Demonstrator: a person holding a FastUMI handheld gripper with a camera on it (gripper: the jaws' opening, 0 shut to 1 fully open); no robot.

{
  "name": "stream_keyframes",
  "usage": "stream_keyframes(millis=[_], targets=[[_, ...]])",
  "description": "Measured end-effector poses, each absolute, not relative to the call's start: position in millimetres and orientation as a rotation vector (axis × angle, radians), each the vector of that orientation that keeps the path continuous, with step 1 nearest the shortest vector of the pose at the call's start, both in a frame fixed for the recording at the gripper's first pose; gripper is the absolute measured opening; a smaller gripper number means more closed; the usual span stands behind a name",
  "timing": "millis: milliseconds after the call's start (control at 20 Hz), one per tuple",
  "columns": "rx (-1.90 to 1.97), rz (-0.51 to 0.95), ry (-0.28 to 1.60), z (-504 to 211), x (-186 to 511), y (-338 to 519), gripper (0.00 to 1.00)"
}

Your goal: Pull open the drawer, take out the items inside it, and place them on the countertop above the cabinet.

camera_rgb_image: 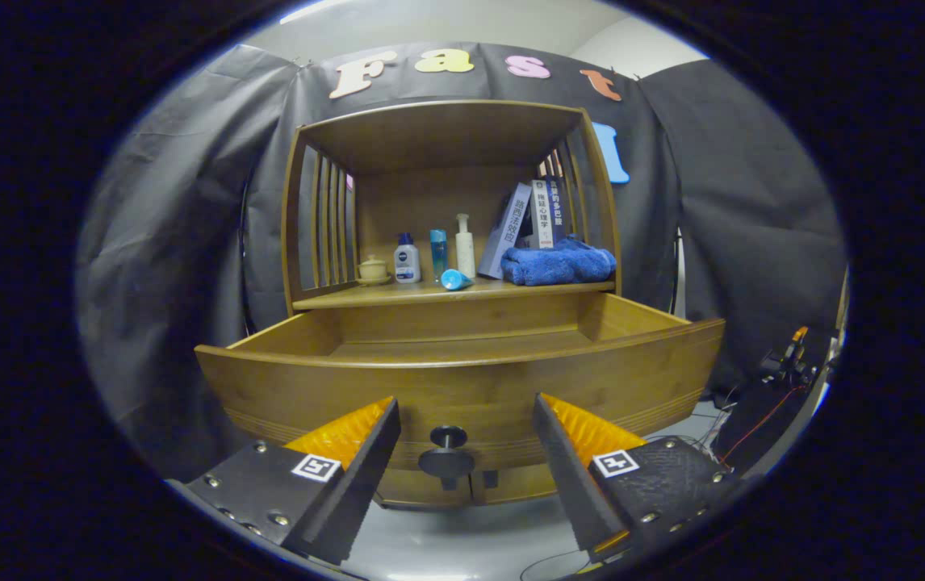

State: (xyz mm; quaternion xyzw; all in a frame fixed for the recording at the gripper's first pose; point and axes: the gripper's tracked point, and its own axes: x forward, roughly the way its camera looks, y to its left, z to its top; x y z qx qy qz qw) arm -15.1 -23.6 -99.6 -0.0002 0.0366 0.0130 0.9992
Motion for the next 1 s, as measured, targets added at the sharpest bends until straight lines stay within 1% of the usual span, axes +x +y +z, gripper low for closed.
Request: stream_keyframes(millis=[50,200,250,350,550,950,1000], targets=[[0.001,0.041,0.076,-103.1,-11.3,-19.2,0.98],[-0.027,0.022,0.114,-120.4,3.4,-21.1,0.99],[-0.021,0.021,0.064,-115.5,7.6,-19.1,0.99],[-0.011,0.024,0.03,-111.7,1.2,-18.7,0.99],[0.046,0.064,0.045,-121.1,24.2,-13.0,0.99],[0.029,0.065,0.014,-106.9,63.2,-10.3,0.99],[0.016,0.059,0.045,-110.9,70.6,-7.2,0.99]])
